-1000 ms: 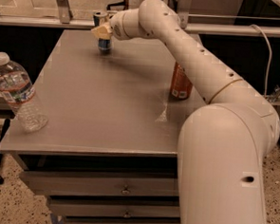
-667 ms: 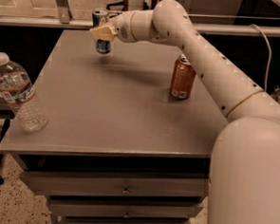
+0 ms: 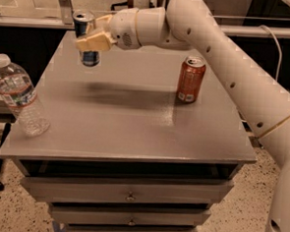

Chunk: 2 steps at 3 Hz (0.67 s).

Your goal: Move redbull can near water bottle

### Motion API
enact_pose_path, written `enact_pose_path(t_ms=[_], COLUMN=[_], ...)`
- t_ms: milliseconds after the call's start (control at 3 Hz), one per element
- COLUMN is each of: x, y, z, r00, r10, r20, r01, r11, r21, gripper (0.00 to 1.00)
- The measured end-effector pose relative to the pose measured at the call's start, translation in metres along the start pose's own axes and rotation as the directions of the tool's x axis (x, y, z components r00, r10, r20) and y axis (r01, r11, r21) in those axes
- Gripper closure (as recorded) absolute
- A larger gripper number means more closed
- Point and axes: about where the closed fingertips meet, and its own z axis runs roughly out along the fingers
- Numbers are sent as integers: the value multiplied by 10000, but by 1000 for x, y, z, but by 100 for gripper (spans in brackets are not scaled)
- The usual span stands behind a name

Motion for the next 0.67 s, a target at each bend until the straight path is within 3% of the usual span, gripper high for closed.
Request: enact_pose_path(t_ms=[333, 667], x=[-15, -10], y=[57, 102], z=[6, 19], r00=[9976, 9941], r10=[-690, -1086], r20=[74, 63], r01=[694, 1071], r11=[9902, 9665], r21=[-1209, -2332], gripper=[100, 100])
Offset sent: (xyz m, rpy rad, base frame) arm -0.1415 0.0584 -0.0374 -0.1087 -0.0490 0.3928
